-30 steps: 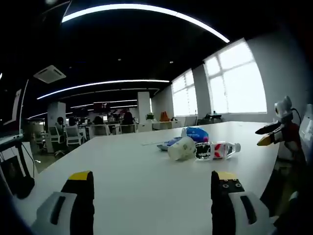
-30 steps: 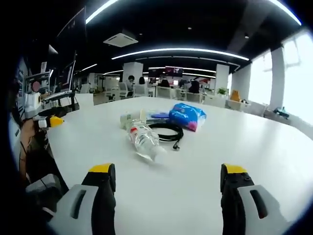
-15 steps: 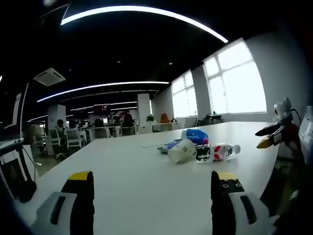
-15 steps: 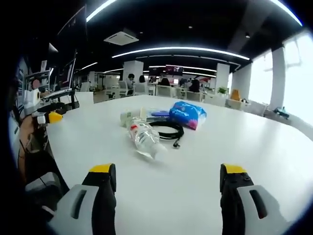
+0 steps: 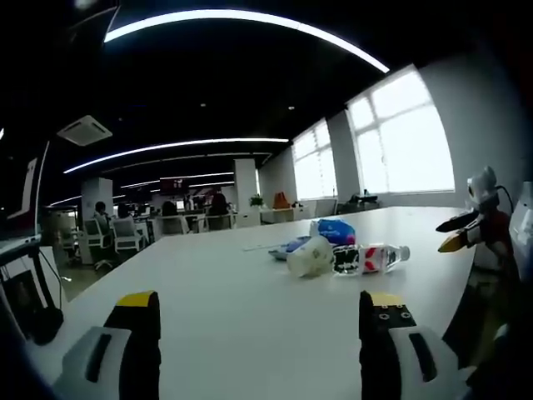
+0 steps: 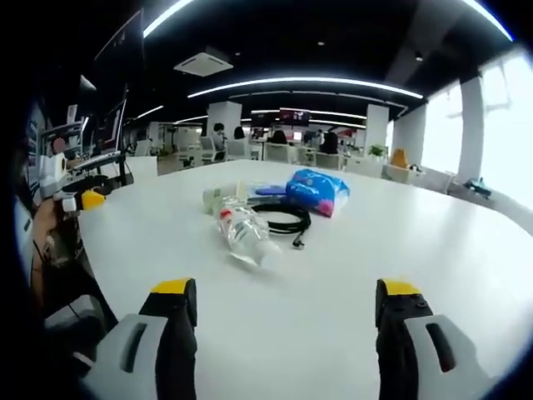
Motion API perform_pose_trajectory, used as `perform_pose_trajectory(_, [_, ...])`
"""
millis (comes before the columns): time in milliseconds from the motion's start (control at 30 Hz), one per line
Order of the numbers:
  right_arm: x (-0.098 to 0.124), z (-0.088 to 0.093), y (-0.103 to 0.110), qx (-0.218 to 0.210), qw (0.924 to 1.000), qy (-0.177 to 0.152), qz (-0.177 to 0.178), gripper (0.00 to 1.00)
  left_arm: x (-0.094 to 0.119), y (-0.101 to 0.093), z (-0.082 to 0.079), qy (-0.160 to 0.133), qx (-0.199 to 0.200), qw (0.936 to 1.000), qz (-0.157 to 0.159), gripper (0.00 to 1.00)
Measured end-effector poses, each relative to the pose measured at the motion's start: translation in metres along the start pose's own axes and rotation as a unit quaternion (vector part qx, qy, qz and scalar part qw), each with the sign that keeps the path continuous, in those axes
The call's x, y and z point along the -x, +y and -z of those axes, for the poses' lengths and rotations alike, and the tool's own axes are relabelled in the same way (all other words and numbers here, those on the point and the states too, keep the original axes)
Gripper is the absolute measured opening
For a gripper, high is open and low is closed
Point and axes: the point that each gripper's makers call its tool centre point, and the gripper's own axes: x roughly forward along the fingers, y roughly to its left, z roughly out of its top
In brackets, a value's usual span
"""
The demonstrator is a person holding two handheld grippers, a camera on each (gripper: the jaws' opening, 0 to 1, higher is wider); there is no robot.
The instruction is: Arrange the tabletop items into an orderly group along one side of the table until the central work area is clear of visible clutter.
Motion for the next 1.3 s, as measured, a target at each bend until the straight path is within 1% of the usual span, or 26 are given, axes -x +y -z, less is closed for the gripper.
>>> perform_pose_trajectory(100, [0.0005,-0.0011,-0.0003,-0.006,1.0,-0.003,0.001,0.86,0.0004,-0.0002,0.0004,0.001,-0.002,1.0,0.001,0.99])
perform_pose_trajectory(200, [0.0008,-0.0024,0.0021,-0.014,0.9999,-0.007,-0.007,0.86,0.0009,0.0006,-0.0001,-0.001,0.001,1.0,-0.001,0.99])
perform_pose_trajectory(267, [0.0009,-0.0027,0.0041,-0.011,0.9999,-0.007,-0.011,0.87,0.0016,0.0011,0.0001,0.0,0.0,1.0,-0.002,0.99])
perform_pose_trajectory(433, [0.0001,-0.0006,0.0043,-0.001,1.0,-0.001,-0.007,0.87,0.0023,0.0017,-0.0007,-0.001,0.001,1.0,-0.003,0.99])
perform_pose_trajectory(733, [0.0002,-0.0031,0.0031,-0.001,1.0,-0.007,-0.005,0.89,0.0036,0.0023,0.0,0.0,0.001,1.0,-0.005,0.99])
perform_pose_trajectory(1100, [-0.0007,-0.0008,0.0032,0.0,1.0,0.0,-0.004,0.89,0.0041,0.0035,0.0011,0.001,-0.001,1.0,-0.007,0.99])
perform_pose_trajectory(1200, [-0.0014,-0.0016,0.0047,0.0,1.0,-0.002,-0.005,0.89,0.0055,0.0028,0.0005,-0.005,-0.016,0.9998,-0.007,0.99])
perform_pose_trajectory(1300, [-0.0014,-0.0023,0.0067,0.001,1.0,-0.002,-0.008,0.89,0.0064,0.0041,0.0015,-0.002,-0.018,0.9998,-0.009,0.99])
